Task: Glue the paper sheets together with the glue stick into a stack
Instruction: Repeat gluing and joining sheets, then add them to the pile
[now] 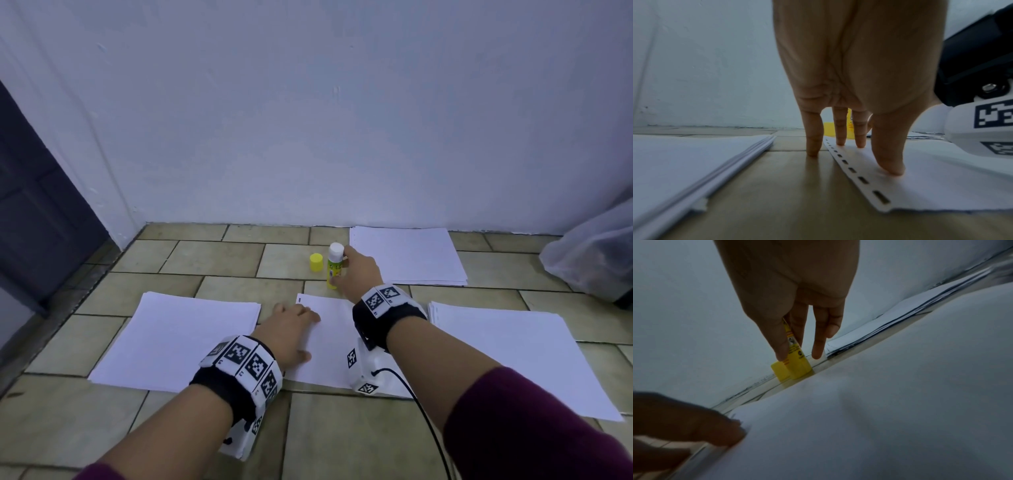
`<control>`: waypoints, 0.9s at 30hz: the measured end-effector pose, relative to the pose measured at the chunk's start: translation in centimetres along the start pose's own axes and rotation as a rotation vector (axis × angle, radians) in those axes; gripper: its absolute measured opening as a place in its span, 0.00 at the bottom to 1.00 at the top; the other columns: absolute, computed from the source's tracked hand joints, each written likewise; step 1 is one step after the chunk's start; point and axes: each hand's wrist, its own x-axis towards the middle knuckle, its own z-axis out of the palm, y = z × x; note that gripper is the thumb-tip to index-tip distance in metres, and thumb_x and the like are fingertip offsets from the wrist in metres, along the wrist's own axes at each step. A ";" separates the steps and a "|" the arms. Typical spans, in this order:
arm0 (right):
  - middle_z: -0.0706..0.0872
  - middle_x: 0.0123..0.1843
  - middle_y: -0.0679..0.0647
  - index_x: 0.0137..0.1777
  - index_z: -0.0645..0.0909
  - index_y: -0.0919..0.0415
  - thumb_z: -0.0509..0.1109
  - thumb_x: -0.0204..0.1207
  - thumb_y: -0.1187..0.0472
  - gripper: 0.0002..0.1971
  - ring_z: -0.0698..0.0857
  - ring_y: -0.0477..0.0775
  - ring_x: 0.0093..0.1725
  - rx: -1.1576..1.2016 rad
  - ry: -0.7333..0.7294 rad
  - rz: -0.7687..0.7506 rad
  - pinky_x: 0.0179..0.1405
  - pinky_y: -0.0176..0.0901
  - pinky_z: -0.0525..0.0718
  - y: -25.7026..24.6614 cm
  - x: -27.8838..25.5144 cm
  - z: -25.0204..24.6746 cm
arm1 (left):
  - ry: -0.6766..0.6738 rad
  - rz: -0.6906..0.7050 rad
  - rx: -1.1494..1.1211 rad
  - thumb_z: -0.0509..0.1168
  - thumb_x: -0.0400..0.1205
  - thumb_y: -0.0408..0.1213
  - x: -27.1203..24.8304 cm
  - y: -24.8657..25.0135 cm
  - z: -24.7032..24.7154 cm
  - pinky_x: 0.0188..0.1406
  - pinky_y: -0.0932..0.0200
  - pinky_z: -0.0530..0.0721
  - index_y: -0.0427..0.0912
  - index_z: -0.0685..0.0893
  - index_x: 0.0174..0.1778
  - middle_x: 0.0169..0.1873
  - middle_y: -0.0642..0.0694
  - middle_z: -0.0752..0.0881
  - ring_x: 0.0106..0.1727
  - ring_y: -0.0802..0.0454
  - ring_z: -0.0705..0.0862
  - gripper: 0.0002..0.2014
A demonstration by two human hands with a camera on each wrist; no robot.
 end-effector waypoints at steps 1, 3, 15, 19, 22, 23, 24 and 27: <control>0.86 0.59 0.58 0.67 0.75 0.57 0.71 0.74 0.62 0.21 0.83 0.61 0.57 -0.011 -0.002 -0.005 0.52 0.46 0.81 0.0 -0.1 0.0 | 0.003 -0.001 -0.001 0.67 0.81 0.42 0.0 0.0 0.0 0.72 0.48 0.70 0.51 0.62 0.80 0.76 0.50 0.65 0.73 0.43 0.62 0.32; 0.86 0.61 0.57 0.67 0.75 0.58 0.72 0.73 0.62 0.22 0.83 0.59 0.58 -0.015 -0.026 -0.011 0.54 0.45 0.81 0.3 -0.2 -0.2 | 0.005 -0.003 0.006 0.67 0.80 0.43 0.1 -0.1 0.1 0.71 0.48 0.70 0.52 0.62 0.79 0.75 0.50 0.66 0.71 0.43 0.63 0.32; 0.79 0.69 0.54 0.70 0.74 0.60 0.80 0.68 0.54 0.32 0.77 0.52 0.68 -0.042 -0.151 0.087 0.58 0.36 0.72 4.6 -2.9 -5.1 | 0.022 0.004 -0.036 0.70 0.78 0.49 0.0 -0.4 -0.2 0.70 0.56 0.68 0.55 0.65 0.79 0.74 0.52 0.65 0.72 0.47 0.63 0.33; 0.77 0.72 0.54 0.72 0.73 0.59 0.78 0.70 0.50 0.32 0.76 0.53 0.69 -0.156 -0.161 0.196 0.57 0.38 0.71 7.8 -5.8 -9.6 | 0.047 0.000 -0.050 0.72 0.75 0.50 -0.1 -0.4 -0.1 0.66 0.59 0.69 0.57 0.67 0.76 0.72 0.53 0.66 0.70 0.49 0.64 0.34; 0.73 0.75 0.56 0.76 0.67 0.60 0.80 0.66 0.44 0.43 0.72 0.56 0.74 -0.316 -0.236 0.313 0.68 0.45 0.71 10.6 -8.1 -12.2 | 0.033 -0.002 -0.030 0.74 0.72 0.51 0.0 -0.3 -0.2 0.66 0.58 0.70 0.57 0.67 0.75 0.72 0.53 0.65 0.70 0.49 0.62 0.36; 0.72 0.76 0.56 0.77 0.65 0.61 0.80 0.63 0.40 0.47 0.71 0.57 0.74 -0.372 -0.273 0.356 0.71 0.47 0.71 11.4 -8.8 -12.6 | 0.025 -0.001 -0.018 0.75 0.71 0.52 0.0 -0.2 -0.3 0.67 0.57 0.71 0.58 0.67 0.75 0.72 0.53 0.64 0.71 0.49 0.62 0.37; 0.70 0.77 0.56 0.78 0.63 0.61 0.80 0.61 0.38 0.51 0.69 0.56 0.75 -0.410 -0.305 0.387 0.73 0.48 0.70 12.2 -9.5 -12.8 | 0.016 -0.001 -0.010 0.76 0.70 0.52 -0.1 -0.2 -0.3 0.67 0.57 0.71 0.58 0.66 0.76 0.73 0.54 0.63 0.71 0.49 0.62 0.38; 0.66 0.79 0.55 0.81 0.56 0.62 0.82 0.57 0.38 0.58 0.66 0.55 0.77 -0.393 -0.330 0.407 0.76 0.49 0.67 13.5 -11.1 -12.6 | -0.002 0.003 -0.009 0.77 0.69 0.51 -0.3 -0.3 -0.3 0.68 0.56 0.70 0.59 0.64 0.77 0.74 0.55 0.62 0.72 0.49 0.61 0.42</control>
